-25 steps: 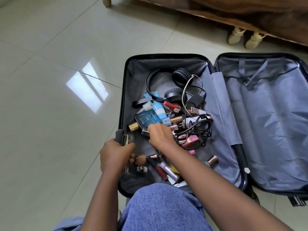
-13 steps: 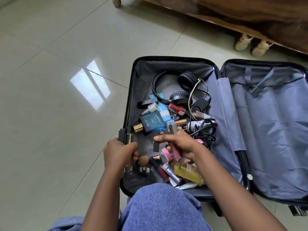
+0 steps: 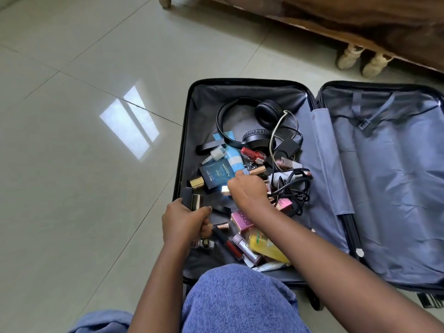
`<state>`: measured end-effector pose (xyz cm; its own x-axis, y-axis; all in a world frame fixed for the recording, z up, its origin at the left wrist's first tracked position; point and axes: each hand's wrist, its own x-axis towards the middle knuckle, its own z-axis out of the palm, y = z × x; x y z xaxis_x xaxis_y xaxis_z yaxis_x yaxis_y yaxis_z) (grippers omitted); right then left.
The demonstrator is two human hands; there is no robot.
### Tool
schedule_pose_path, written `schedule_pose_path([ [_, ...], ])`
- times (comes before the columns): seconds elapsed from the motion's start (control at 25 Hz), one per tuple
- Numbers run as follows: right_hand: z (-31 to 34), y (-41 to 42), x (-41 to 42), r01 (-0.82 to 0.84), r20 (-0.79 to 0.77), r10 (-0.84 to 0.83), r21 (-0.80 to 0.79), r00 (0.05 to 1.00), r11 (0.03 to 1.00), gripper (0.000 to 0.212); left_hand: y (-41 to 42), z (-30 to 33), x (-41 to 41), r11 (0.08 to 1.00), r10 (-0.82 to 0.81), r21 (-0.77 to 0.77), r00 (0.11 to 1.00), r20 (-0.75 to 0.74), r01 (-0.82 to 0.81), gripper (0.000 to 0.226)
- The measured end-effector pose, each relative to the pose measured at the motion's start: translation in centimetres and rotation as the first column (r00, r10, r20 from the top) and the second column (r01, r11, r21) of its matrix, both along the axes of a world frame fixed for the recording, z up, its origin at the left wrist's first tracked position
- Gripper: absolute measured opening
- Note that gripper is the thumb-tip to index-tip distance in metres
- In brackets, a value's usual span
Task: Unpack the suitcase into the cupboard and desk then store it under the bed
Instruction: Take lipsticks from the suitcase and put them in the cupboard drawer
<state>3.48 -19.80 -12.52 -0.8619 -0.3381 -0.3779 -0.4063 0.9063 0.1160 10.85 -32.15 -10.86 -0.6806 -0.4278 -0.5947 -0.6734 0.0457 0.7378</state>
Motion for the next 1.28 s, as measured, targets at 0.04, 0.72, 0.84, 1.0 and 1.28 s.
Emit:
schedule_pose_path([
  [0.04, -0.3, 0.0, -0.1, -0.016, -0.004, 0.016, 0.01, 1.0, 1.0, 0.025, 0.2, 0.0, 0.0, 1.0, 0.012, 0.027, 1.0, -0.005, -0.012, 0.021],
  [0.72, 3.6, 16.5, 12.9, 0.287, 0.902, 0.0, -0.138, 0.433, -0.948, 0.05, 7.1, -0.3, -1.4, 0.318, -0.943, -0.371, 0.33, -0.031, 0.873, 0.039],
  [0.84, 3.5, 16.0, 12.9, 0.345, 0.9, -0.029, -0.196, 0.434, -0.918, 0.046, 8.8, -1.1, -1.5, -0.205, -0.94, -0.516, -0.02, 0.34, 0.832, 0.037],
  [1.0, 3.2, 15.4, 13.0, 0.465, 0.888, 0.04, -0.2, 0.457, -0.862, 0.058, 7.7, -1.5, -1.6, -0.149, -0.879, -0.644, 0.198, 0.434, 0.75, 0.041],
  [1.28, 1.7, 13.8, 12.2, 0.646, 0.847, -0.168, -0.499, 0.504, -0.578, 0.03, 3.0, -2.0, -0.5, 0.2, -0.585, -0.737, 0.682, 0.439, 0.646, 0.036],
])
